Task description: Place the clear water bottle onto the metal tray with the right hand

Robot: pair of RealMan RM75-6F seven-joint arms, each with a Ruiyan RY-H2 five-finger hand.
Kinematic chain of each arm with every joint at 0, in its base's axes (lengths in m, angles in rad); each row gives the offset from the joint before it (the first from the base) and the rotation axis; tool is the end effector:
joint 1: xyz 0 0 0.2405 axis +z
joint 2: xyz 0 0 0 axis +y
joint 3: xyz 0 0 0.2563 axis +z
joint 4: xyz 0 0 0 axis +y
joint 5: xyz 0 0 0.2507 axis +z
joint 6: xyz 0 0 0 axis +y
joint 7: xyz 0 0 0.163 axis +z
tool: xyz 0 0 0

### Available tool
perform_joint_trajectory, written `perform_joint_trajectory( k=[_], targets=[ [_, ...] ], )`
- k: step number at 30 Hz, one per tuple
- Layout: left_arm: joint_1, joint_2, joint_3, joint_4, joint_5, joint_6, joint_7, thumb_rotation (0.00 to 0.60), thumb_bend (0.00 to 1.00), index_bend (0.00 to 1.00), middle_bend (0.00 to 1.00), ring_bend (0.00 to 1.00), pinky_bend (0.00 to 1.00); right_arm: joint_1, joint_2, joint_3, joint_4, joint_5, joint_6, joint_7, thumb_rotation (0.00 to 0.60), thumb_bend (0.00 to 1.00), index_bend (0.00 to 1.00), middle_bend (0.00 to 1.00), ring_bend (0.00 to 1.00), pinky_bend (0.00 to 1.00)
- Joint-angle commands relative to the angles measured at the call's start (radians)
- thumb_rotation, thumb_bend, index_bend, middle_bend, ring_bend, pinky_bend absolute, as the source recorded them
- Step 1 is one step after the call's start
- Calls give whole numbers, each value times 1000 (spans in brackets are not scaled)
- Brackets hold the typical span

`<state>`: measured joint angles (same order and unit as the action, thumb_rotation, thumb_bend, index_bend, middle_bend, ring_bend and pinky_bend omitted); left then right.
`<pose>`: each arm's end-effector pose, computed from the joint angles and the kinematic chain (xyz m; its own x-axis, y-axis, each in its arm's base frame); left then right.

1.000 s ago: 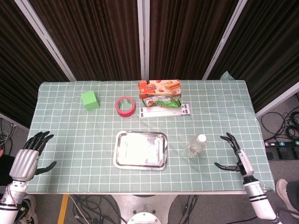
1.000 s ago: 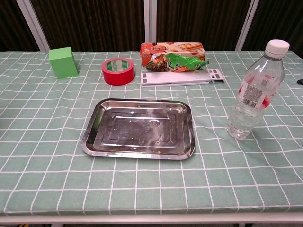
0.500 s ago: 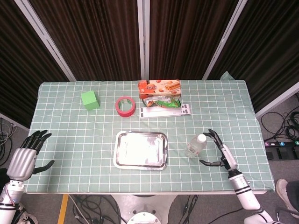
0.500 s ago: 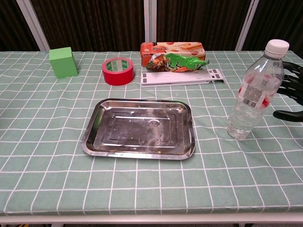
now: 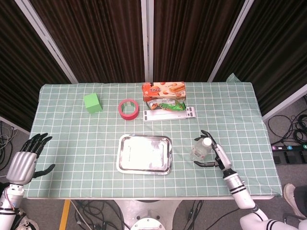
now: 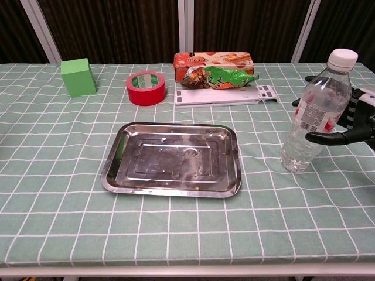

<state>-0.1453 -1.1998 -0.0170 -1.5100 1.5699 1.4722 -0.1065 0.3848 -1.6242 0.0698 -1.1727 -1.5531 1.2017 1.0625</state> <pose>-0.3218 0.2156 0.0938 0.3264 0.0340 0.9446 0.9389 -0.1267 -0.3199 -0.2727 -0.2954 -0.0523 -0.5829 -0.3513 0.7327 -0.7802 -0.0100 -0.6254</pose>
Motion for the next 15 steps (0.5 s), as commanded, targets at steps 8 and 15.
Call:
perform_joint_trajectory(
  k=[8,15],
  targets=[
    [-1,-5,-1,11,-6,-5,-12,600,210,181,186,96,175,23,9,8,-20,31,-45,-14,600,105,401,384,209,283],
    [-4,-5,-3,10,-3,-1,-13,600,210,182,186,96,175,31,62,20,-94,17,-13,-36,600,215,434,387,211,287]
  ],
)
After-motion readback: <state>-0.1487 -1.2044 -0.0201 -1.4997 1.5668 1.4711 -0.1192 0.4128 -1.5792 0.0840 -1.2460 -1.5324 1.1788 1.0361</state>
